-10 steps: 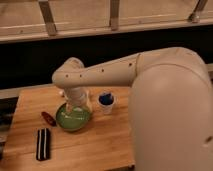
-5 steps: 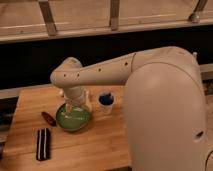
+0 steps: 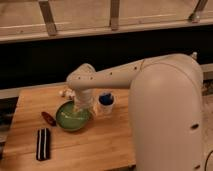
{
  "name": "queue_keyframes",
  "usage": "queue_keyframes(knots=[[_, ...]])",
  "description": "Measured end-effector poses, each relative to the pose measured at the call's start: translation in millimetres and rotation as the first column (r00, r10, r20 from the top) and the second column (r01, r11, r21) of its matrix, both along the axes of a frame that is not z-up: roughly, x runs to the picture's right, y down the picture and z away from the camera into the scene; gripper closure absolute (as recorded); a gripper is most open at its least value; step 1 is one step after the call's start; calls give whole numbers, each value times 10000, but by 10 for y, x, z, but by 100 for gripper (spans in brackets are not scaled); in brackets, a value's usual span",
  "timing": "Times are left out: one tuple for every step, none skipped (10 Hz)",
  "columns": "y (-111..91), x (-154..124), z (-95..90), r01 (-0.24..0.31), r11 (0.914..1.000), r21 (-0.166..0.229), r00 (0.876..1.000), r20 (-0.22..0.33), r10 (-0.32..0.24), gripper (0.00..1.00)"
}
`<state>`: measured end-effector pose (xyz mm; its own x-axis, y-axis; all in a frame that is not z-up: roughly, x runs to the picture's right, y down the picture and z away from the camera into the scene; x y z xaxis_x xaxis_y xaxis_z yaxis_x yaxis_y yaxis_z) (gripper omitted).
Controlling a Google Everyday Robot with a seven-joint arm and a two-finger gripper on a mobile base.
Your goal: Drag the ceramic bowl in a circle
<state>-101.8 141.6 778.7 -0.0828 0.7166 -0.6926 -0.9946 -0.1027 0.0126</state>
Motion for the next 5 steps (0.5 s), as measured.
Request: queue_keyframes(knots=[[108, 47, 113, -276, 9994, -230, 9996, 32, 276, 35], [160, 56, 164, -419, 9985, -358, 9991, 80, 422, 35], [196, 44, 196, -544, 9974, -472, 9983, 168, 552, 35], [246, -16, 236, -648, 9961, -601, 9973, 320, 668, 35], [287, -78, 267, -696, 9951, -701, 9963, 449, 728, 35]])
